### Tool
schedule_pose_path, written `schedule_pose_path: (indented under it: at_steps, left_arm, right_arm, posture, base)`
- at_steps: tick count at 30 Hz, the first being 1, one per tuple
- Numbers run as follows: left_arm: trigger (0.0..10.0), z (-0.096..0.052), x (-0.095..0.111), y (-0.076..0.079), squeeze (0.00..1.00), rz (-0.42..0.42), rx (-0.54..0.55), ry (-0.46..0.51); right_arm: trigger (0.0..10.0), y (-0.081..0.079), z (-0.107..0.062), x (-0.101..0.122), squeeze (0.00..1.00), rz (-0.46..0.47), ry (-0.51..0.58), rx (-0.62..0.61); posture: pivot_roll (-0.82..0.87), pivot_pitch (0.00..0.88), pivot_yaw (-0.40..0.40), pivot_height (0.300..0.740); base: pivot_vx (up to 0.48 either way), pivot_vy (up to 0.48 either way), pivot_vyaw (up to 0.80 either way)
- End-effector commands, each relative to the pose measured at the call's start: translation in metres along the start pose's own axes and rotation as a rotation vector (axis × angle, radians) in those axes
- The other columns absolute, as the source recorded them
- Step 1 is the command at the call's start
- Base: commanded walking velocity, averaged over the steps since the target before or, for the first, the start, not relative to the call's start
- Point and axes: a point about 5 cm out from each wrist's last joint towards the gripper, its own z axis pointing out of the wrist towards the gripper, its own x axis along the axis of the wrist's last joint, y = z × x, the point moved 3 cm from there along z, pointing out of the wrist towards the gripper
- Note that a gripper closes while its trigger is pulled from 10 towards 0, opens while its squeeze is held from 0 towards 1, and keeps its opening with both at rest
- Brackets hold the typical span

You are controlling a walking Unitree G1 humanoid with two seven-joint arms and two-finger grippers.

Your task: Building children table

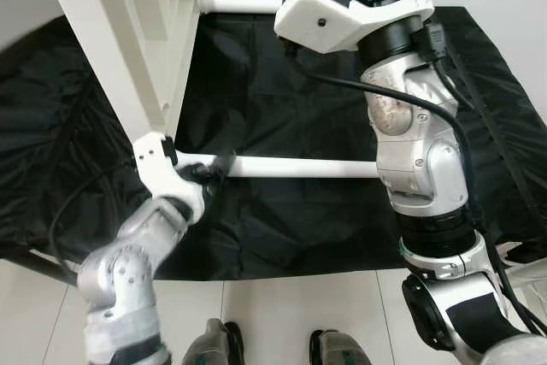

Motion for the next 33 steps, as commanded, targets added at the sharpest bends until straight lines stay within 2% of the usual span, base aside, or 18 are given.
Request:
schedule_pose_path:
  at_steps: [1,3,6,9,10,11,16,17,21,23,24,25,27,31,33]
  left_arm:
    - [10.0,0.004,-0.01,-0.019,0.0,-0.022,0.118,-0.044]
    - [10.0,0.004,-0.01,-0.019,0.0,-0.022,0.118,-0.044]
    - [10.0,0.002,-0.017,-0.015,0.0,-0.056,0.155,-0.104]
    - [10.0,-0.007,-0.017,0.0,0.0,-0.046,0.084,-0.133]
    - [10.0,-0.007,-0.017,0.0,0.0,-0.046,0.084,-0.133]
    - [10.0,-0.011,-0.018,0.006,0.0,-0.019,0.025,-0.152]
    - [10.0,-0.019,-0.023,0.007,0.0,0.026,-0.003,-0.203]
    - [10.0,-0.024,-0.024,0.006,1.0,0.008,0.006,-0.203]
    - [10.0,-0.026,-0.023,0.005,1.0,-0.018,0.047,-0.186]
    - [10.0,-0.024,-0.022,0.006,1.0,-0.031,0.065,-0.176]
    - [10.0,-0.02,-0.02,0.002,1.0,-0.053,0.118,-0.158]
    - [10.0,-0.015,-0.017,0.0,0.0,-0.09,0.156,-0.134]
    - [10.0,-0.01,-0.013,-0.002,0.0,-0.12,0.185,-0.104]
    - [10.0,0.001,-0.01,-0.002,0.0,-0.281,0.224,-0.052]
    - [10.0,0.002,-0.01,-0.001,0.0,-0.298,0.222,-0.052]
  right_arm:
    - [0.0,0.013,0.0,-0.004,0.0,0.119,-0.046,-0.068]
    - [0.0,0.013,0.0,-0.004,0.0,0.119,-0.046,-0.068]
    - [0.0,0.014,-0.001,-0.003,0.0,0.12,-0.045,-0.074]
    - [0.0,0.015,-0.002,0.001,0.0,0.127,-0.031,-0.07]
    - [0.0,0.015,-0.002,0.001,0.0,0.127,-0.031,-0.07]
    - [0.0,0.015,-0.003,0.002,0.0,0.129,-0.028,-0.068]
    - [0.0,0.014,-0.003,0.004,0.0,0.135,-0.025,-0.063]
    - [0.0,0.012,-0.003,0.005,0.0,0.139,-0.023,-0.058]
    - [0.0,0.01,-0.003,0.006,0.0,0.147,-0.02,-0.055]
    - [0.0,0.009,-0.002,0.008,0.0,0.15,-0.017,-0.055]
    - [0.0,0.008,-0.002,0.009,0.0,0.157,-0.014,-0.058]
    - [0.0,0.008,-0.001,0.012,0.0,0.164,-0.01,-0.062]
    - [0.0,0.007,-0.001,0.013,0.0,0.174,-0.01,-0.066]
    - [0.0,0.009,-0.001,0.017,0.0,0.2,-0.006,-0.078]
    - [0.0,0.009,-0.001,0.017,0.0,0.203,-0.005,-0.08]
  posture:
    - [-0.06,0.176,0.09,0.74]
    - [-0.06,0.176,0.09,0.74]
    - [-0.09,0.187,0.103,0.74]
    - [-0.09,0.192,0.103,0.74]
    - [-0.09,0.192,0.103,0.74]
    - [-0.09,0.194,0.102,0.74]
    - [-0.08,0.194,0.098,0.74]
    - [-0.08,0.197,0.09,0.74]
    - [-0.08,0.2,0.089,0.74]
    - [-0.08,0.2,0.087,0.74]
    - [-0.08,0.202,0.086,0.74]
    - [-0.08,0.203,0.085,0.74]
    - [-0.08,0.203,0.085,0.74]
    - [-0.08,0.206,0.085,0.74]
    - [-0.08,0.206,0.085,0.74]
  base:
    - [0.0,0.0,0.0]
    - [0.0,0.0,0.0]
    - [0.0,0.0,0.0]
    - [0.0,0.0,0.0]
    - [0.0,0.0,0.0]
    - [0.0,0.0,0.0]
    - [0.0,0.0,0.0]
    - [0.0,0.0,0.0]
    - [0.0,0.0,0.0]
    - [0.0,0.0,0.0]
    - [0.0,0.0,0.0]
    - [0.0,0.0,0.0]
    - [0.0,0.0,0.0]
    - [0.0,0.0,0.0]
    - [0.0,0.0,0.0]
